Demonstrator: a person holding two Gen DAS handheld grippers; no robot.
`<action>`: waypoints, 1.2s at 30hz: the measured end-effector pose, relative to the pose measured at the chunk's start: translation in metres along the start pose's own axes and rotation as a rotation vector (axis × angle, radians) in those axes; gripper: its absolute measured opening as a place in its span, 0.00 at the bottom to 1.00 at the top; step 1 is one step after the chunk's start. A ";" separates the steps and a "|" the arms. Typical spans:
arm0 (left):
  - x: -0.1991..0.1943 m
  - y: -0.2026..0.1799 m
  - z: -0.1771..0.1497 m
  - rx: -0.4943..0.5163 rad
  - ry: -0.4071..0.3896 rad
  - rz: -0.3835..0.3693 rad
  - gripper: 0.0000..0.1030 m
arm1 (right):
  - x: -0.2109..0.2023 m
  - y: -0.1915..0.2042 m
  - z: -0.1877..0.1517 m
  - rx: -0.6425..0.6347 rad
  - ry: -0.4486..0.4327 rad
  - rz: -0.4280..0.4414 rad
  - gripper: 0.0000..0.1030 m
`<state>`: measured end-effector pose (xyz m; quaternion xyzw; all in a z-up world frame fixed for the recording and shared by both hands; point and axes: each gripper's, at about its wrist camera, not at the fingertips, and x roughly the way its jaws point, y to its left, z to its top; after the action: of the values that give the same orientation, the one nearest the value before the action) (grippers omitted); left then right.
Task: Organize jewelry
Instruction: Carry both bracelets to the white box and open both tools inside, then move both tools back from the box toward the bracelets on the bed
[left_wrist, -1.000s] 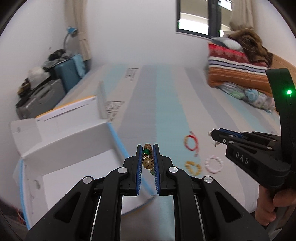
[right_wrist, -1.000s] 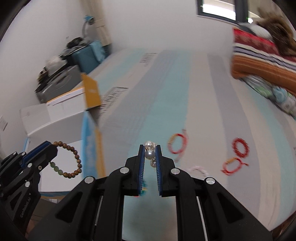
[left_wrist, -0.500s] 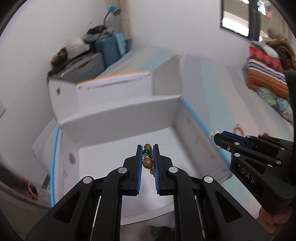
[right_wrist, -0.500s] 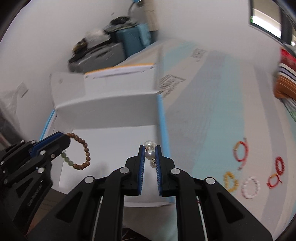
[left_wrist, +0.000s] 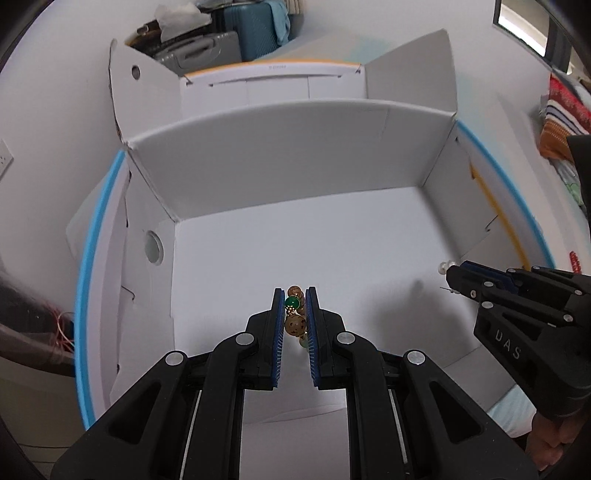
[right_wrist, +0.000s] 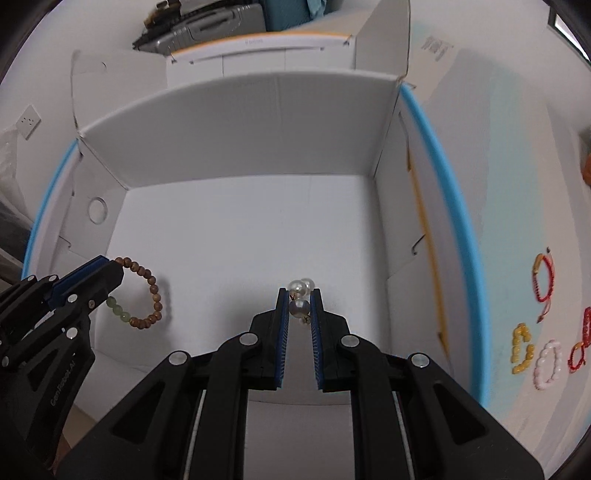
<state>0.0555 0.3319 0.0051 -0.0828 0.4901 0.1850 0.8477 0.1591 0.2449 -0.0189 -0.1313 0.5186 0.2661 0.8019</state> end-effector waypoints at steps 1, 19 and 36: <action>0.001 0.000 0.000 0.001 0.002 0.001 0.11 | 0.001 0.000 -0.001 0.001 0.001 0.002 0.11; -0.034 -0.003 -0.007 -0.017 -0.114 0.011 0.46 | -0.071 -0.009 -0.012 -0.008 -0.211 -0.002 0.60; -0.094 -0.100 -0.011 0.123 -0.281 -0.080 0.95 | -0.154 -0.112 -0.050 0.115 -0.387 -0.111 0.93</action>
<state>0.0436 0.2146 0.0765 -0.0235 0.3732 0.1307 0.9182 0.1350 0.0831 0.0911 -0.0600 0.3611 0.2119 0.9062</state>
